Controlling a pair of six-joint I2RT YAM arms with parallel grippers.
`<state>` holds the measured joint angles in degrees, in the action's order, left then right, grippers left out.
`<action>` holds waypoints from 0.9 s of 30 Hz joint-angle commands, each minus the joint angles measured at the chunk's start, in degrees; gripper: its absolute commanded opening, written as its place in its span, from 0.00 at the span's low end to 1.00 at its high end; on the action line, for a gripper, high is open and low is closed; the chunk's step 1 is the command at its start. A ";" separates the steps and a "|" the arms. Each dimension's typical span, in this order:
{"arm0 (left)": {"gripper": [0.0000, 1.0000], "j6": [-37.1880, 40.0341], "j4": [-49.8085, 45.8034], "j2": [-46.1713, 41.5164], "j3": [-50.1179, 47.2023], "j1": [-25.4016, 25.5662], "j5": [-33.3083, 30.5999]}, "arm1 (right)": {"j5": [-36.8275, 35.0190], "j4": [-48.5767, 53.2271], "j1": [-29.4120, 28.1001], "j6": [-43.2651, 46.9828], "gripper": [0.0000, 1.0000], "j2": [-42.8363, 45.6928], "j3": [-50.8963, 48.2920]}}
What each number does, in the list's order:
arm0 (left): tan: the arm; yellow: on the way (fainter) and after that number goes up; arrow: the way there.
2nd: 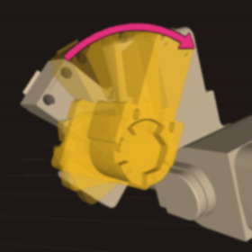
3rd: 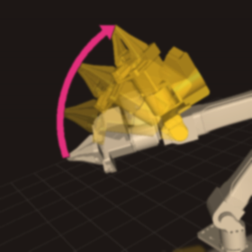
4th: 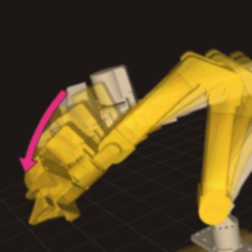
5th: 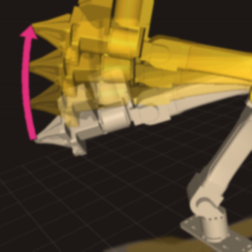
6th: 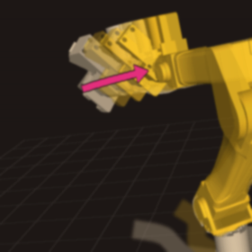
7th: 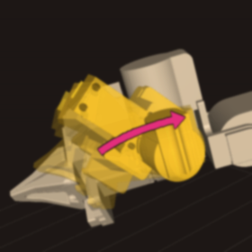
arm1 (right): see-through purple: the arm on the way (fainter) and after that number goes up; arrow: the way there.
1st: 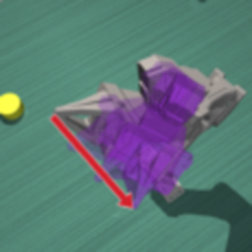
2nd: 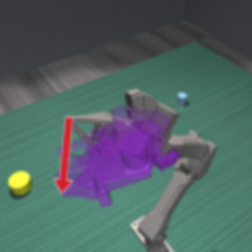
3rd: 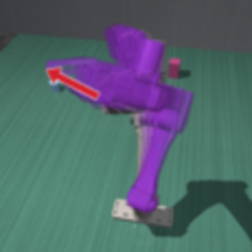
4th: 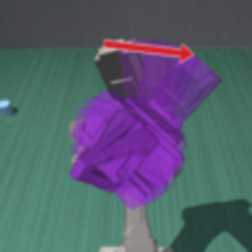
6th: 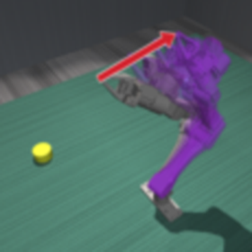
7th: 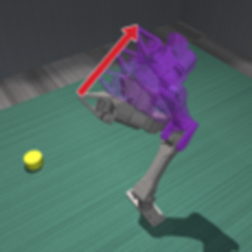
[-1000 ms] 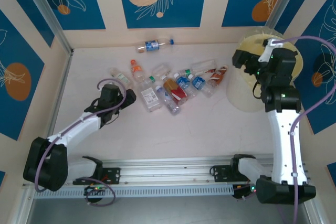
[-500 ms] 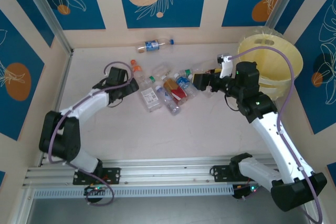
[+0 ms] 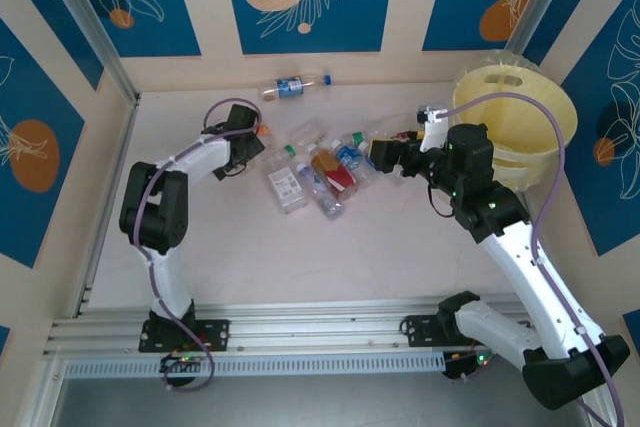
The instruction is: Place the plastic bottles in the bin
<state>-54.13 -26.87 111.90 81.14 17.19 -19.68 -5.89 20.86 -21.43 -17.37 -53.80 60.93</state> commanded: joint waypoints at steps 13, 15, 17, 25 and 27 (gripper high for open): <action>0.77 -1.14 8.10 2.14 -5.26 -0.81 1.05 | -4.53 1.82 -0.58 0.79 1.00 0.34 -0.98; 0.70 -0.28 10.15 1.33 -7.35 -0.76 -0.17 | -4.65 1.86 -0.58 0.76 1.00 -0.18 -0.90; 0.66 1.16 11.31 1.34 -8.02 -1.08 -0.60 | -4.73 2.20 -0.55 0.71 1.00 -0.78 -0.48; 0.52 8.11 12.84 0.78 -7.87 -1.72 2.79 | -5.53 2.87 -0.71 0.36 1.00 -1.47 -0.11; 0.51 10.61 15.46 -1.12 -10.12 -1.72 3.61 | -5.57 2.79 -0.64 0.13 1.00 -1.43 -0.11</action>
<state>-48.10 -14.39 113.91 73.17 16.25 -17.52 -10.35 23.57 -21.74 -17.37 -55.42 60.62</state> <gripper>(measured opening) 0.588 0.995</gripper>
